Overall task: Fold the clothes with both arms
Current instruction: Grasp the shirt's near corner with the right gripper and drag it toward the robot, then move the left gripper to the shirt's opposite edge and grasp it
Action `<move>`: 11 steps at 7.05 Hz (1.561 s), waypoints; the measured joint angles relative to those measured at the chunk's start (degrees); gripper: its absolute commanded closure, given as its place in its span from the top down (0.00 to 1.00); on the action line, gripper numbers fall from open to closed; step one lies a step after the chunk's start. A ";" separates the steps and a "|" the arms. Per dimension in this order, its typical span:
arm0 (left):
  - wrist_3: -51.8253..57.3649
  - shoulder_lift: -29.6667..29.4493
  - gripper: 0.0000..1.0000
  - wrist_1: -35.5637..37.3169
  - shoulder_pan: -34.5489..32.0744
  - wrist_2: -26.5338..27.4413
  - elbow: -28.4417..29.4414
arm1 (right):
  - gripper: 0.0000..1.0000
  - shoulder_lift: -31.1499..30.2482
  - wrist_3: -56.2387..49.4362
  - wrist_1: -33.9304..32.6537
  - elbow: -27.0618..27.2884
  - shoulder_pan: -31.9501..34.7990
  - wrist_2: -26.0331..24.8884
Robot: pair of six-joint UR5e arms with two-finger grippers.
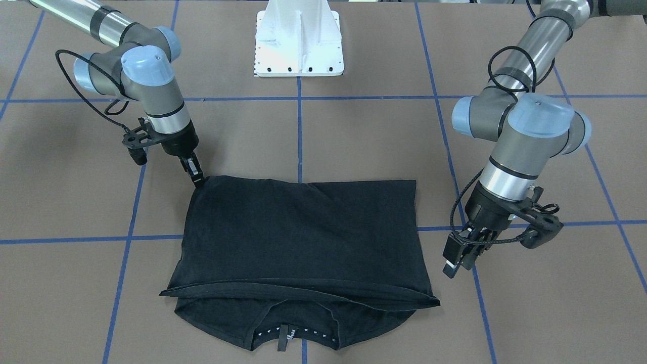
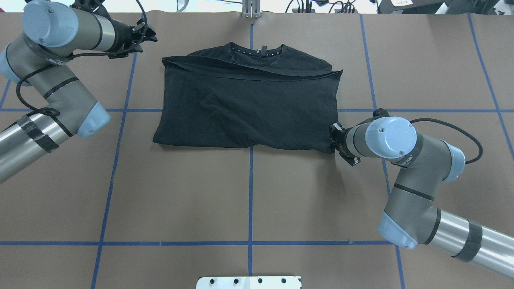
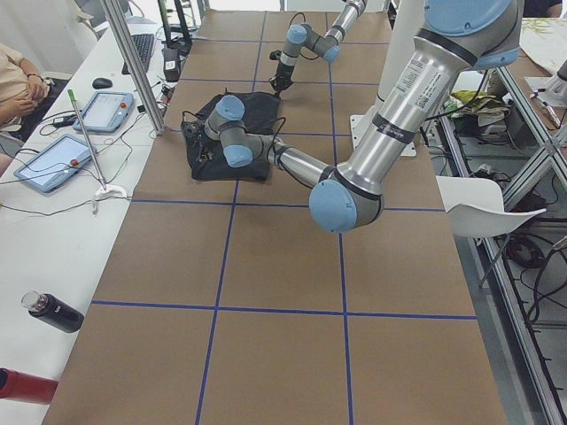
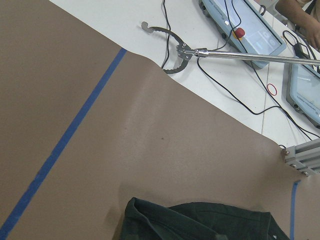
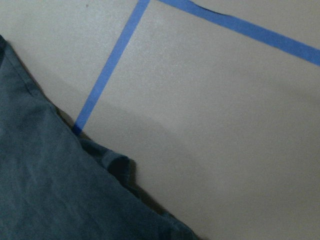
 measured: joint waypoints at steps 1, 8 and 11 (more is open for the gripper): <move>0.00 0.07 0.60 0.00 -0.04 -0.04 -0.22 | 0.00 -0.79 -0.01 -0.01 1.42 0.08 0.17; -0.14 1.04 0.60 0.67 0.01 -2.60 -4.50 | 0.00 -20.11 -0.12 -0.83 25.52 -12.67 4.52; -3.05 2.51 0.61 1.20 0.44 -10.80 -9.86 | 0.99 -23.10 -0.04 -0.83 29.58 -23.63 10.67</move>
